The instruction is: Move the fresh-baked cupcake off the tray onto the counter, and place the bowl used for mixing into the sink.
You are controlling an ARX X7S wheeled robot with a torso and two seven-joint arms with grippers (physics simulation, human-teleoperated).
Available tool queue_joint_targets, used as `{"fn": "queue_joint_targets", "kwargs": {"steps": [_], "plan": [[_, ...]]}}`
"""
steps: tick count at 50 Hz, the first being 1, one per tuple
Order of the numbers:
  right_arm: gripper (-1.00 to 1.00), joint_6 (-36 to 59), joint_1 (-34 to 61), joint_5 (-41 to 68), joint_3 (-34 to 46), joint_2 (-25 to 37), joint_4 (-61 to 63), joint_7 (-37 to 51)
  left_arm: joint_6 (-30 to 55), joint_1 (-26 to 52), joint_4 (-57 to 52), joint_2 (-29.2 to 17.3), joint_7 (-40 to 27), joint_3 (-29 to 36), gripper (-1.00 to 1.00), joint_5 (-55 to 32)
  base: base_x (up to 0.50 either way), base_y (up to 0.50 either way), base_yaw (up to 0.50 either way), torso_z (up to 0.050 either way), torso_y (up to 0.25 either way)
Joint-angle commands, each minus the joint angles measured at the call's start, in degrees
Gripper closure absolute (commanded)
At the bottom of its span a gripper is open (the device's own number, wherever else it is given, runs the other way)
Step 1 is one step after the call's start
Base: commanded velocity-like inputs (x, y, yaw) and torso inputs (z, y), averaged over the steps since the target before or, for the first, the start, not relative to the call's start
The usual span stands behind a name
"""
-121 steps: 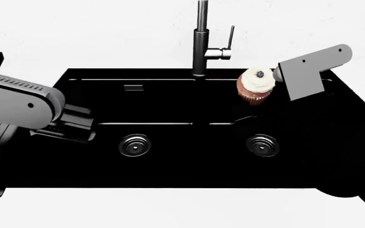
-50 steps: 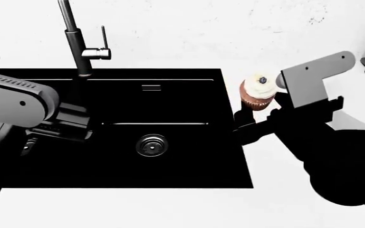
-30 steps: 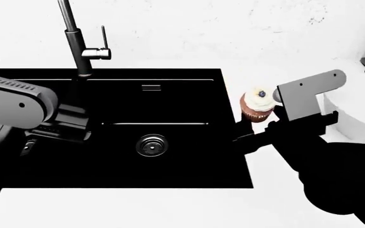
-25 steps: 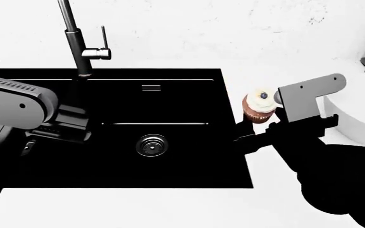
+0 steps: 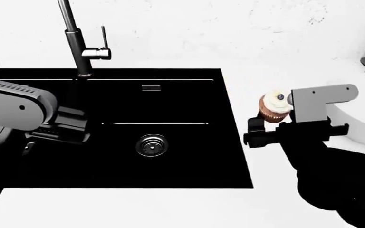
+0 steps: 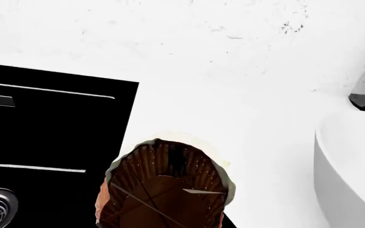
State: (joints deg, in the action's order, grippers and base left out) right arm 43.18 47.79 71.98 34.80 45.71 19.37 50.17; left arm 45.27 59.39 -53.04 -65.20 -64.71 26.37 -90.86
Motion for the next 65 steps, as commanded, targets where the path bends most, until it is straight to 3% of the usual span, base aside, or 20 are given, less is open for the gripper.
{"fn": "queue_joint_targets", "kwargs": {"steps": [1,34,65], "plan": [[1.0,-2.1,-2.1,-3.0,-0.4,-0.5,-2.2,-0.2,-1.0,-1.4,-0.1,-0.4,0.4,-0.4,-1.0,0.8,0.0,0.0,0.0,0.0,0.0],[1.0,-5.5,-5.4,-9.1,2.8,-4.4,-11.0,-2.6,-0.8,-1.7,0.2,0.4,0.5,-0.1,-1.0,1.5,0.0,0.0,0.0,0.0,0.0],[1.0,-6.1,-6.0,-9.0,2.0,-3.7,-11.6,-1.9,-1.5,-3.0,0.1,0.0,1.1,-0.4,-1.0,2.5,0.0,0.0,0.0,0.0,0.0]]}}
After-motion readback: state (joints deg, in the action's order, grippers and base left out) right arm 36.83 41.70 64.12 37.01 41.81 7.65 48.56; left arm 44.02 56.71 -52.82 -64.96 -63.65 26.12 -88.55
